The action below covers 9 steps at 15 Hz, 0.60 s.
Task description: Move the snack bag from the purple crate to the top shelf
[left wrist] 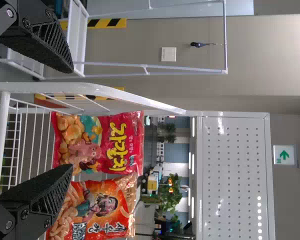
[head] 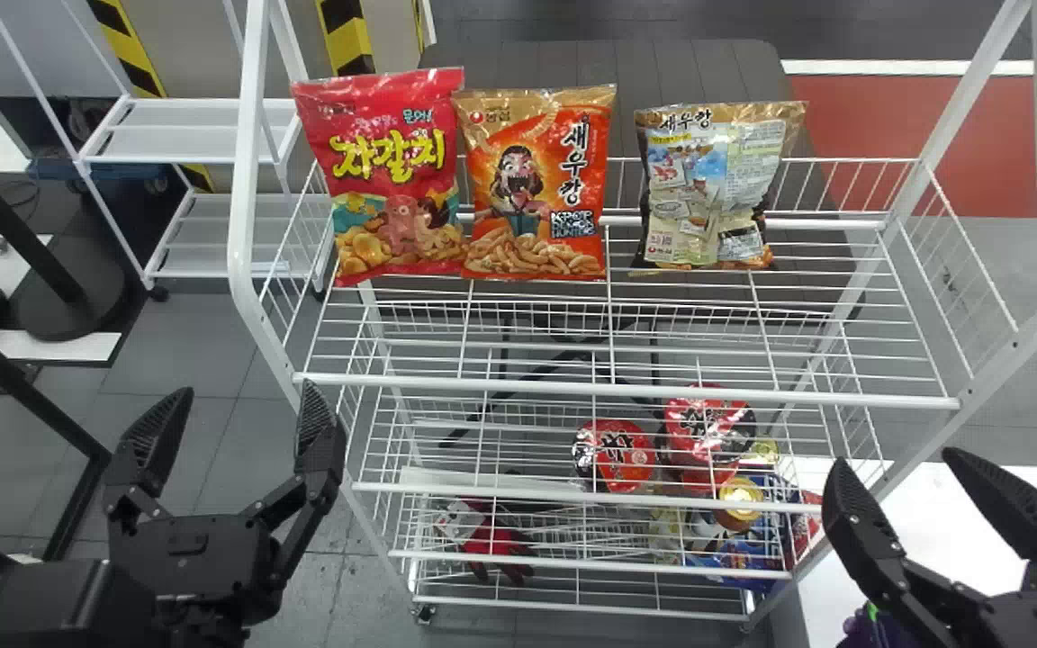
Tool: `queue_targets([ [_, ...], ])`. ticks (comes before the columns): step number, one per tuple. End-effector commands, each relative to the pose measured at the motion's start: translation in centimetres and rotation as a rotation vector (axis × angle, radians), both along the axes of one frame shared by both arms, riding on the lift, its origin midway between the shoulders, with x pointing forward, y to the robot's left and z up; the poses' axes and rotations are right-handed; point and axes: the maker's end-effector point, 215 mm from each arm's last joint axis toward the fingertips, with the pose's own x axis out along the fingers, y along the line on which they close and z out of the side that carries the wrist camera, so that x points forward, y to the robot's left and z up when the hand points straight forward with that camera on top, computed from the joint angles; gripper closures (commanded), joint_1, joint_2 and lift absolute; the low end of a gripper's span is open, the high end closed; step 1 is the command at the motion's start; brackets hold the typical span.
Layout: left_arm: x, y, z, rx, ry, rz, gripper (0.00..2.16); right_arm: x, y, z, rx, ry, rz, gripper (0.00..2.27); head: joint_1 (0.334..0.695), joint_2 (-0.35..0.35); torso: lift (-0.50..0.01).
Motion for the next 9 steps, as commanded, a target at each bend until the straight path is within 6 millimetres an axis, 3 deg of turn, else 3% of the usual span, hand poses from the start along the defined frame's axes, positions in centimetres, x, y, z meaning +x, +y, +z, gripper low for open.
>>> queue_targets([
  [1, 0.16, 0.51, -0.42, 0.011, 0.028, 0.007, 0.16, -0.03, 0.28, 0.1, -0.001, -0.003, 0.015, 0.19, 0.695, 0.051, 0.003],
  [9, 0.24, 1.1, -0.55, 0.018, 0.049, 0.014, 0.16, -0.01, 0.56, 0.86, -0.004, -0.033, 0.03, 0.19, 0.695, 0.079, 0.003],
])
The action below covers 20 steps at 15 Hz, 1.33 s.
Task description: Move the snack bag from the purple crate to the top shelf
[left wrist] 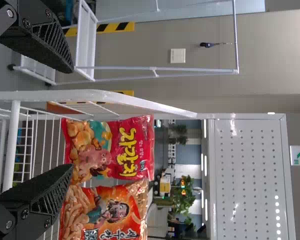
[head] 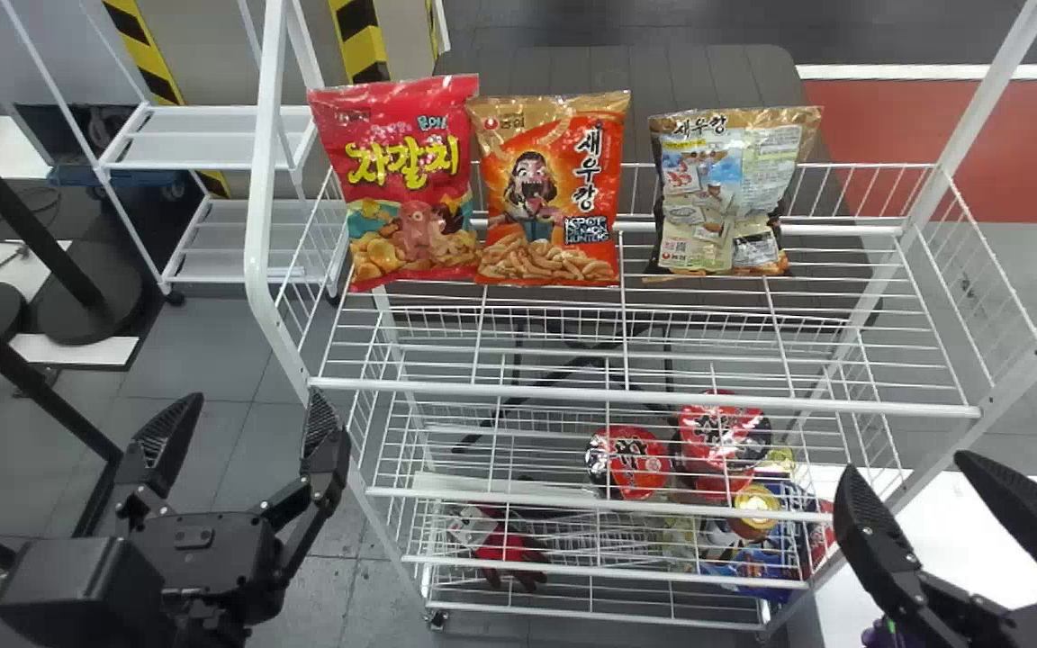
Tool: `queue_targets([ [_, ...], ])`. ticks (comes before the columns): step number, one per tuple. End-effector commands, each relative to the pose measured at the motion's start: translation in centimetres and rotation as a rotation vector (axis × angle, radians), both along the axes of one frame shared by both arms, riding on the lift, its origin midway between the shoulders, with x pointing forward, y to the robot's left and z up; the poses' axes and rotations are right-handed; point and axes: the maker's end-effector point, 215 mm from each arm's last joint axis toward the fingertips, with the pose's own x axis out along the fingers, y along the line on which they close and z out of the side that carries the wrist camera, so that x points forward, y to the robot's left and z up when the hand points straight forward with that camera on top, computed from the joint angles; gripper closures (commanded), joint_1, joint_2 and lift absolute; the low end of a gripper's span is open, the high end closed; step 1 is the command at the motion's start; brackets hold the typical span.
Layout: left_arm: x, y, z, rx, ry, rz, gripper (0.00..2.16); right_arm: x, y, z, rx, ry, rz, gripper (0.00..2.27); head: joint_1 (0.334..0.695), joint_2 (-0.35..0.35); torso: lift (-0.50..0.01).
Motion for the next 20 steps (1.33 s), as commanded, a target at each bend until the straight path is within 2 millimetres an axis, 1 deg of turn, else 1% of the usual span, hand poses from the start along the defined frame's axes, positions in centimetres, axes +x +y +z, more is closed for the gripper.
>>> queue_targets([
  [1, 0.0, 0.1, 0.0, 0.001, -0.001, 0.004, 0.16, 0.0, 0.0, 0.2, -0.007, -0.009, 0.001, 0.19, 0.695, 0.08, 0.003],
  [6, 0.0, 0.1, -0.1, -0.005, -0.001, 0.006, 0.16, 0.1, 0.0, 1.2, -0.017, -0.046, 0.003, 0.19, 0.695, 0.082, 0.003],
  [9, -0.1, 0.2, -0.1, -0.004, 0.0, 0.009, 0.16, 0.1, -0.1, 1.2, -0.021, -0.049, 0.003, 0.19, 0.695, 0.081, 0.003],
  [16, -0.1, 0.2, 0.0, -0.007, -0.007, 0.011, 0.16, 0.2, -0.1, 2.0, -0.032, -0.087, 0.002, 0.19, 0.695, 0.081, 0.003],
  [20, -0.1, -0.2, 0.1, -0.007, -0.012, 0.009, 0.16, 0.2, -0.2, 2.3, -0.039, -0.098, 0.008, 0.19, 0.695, 0.078, 0.003],
])
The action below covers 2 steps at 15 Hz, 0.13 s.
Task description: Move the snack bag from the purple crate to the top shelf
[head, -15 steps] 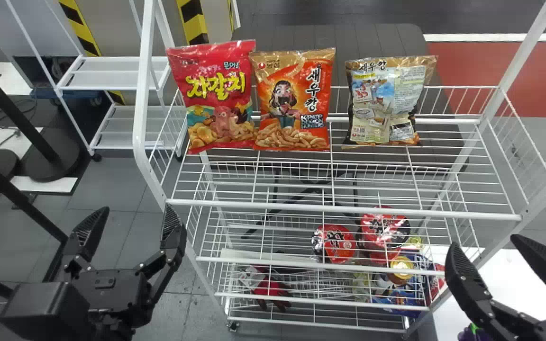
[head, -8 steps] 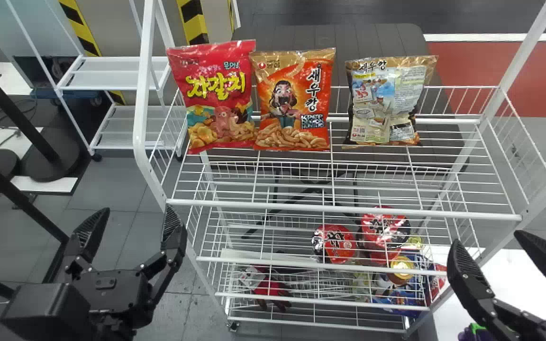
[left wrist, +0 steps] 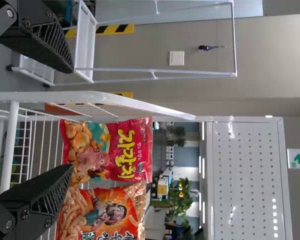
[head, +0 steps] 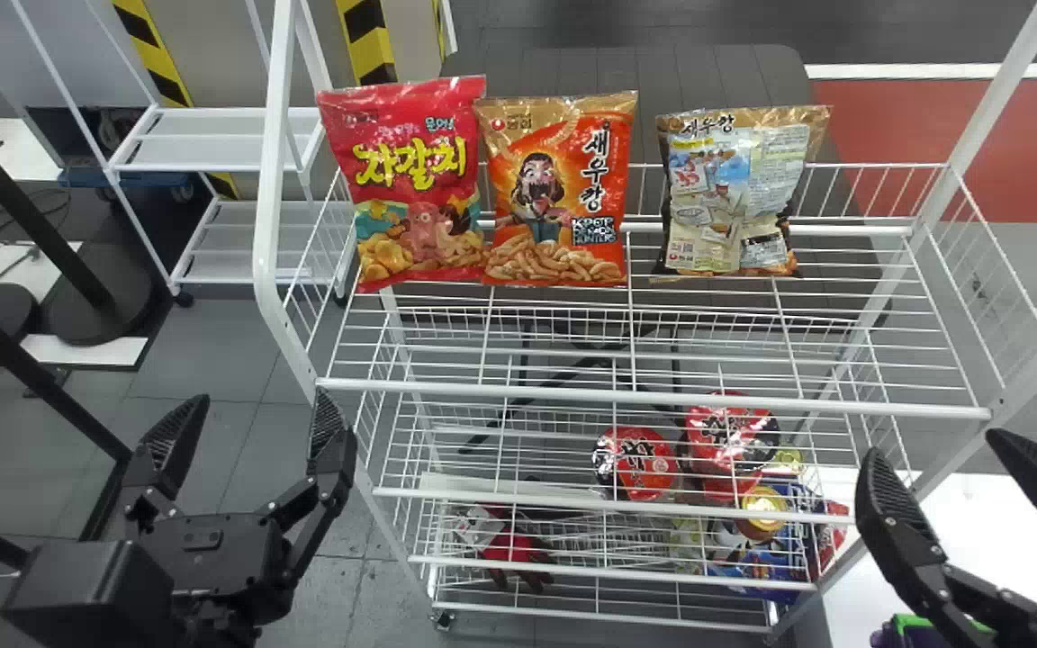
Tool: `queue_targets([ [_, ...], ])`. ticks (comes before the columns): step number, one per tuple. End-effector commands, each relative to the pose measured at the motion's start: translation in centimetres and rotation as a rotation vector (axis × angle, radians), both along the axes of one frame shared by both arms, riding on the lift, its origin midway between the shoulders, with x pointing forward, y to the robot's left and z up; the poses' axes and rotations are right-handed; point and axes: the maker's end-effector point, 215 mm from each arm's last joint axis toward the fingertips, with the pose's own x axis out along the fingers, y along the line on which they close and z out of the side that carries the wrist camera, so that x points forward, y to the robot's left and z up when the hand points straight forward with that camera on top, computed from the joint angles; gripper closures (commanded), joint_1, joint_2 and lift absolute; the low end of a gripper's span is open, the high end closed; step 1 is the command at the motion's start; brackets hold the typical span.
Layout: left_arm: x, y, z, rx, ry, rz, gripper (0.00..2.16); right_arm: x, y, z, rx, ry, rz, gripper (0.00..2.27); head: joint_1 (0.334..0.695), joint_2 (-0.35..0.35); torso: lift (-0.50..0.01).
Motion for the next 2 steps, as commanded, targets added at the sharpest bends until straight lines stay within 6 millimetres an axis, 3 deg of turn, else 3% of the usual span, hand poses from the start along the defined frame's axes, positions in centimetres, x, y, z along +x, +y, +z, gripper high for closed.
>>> queue_targets([
  [1, 0.02, -0.17, 0.17, 0.0, -0.003, -0.001, 0.16, 0.01, -0.01, 0.27, -0.003, -0.01, 0.003, 0.19, 0.695, 0.076, 0.003],
  [2, -0.03, -0.14, 0.11, 0.0, -0.002, 0.0, 0.16, 0.0, -0.03, 0.28, -0.003, -0.011, 0.003, 0.19, 0.695, 0.075, 0.003],
])
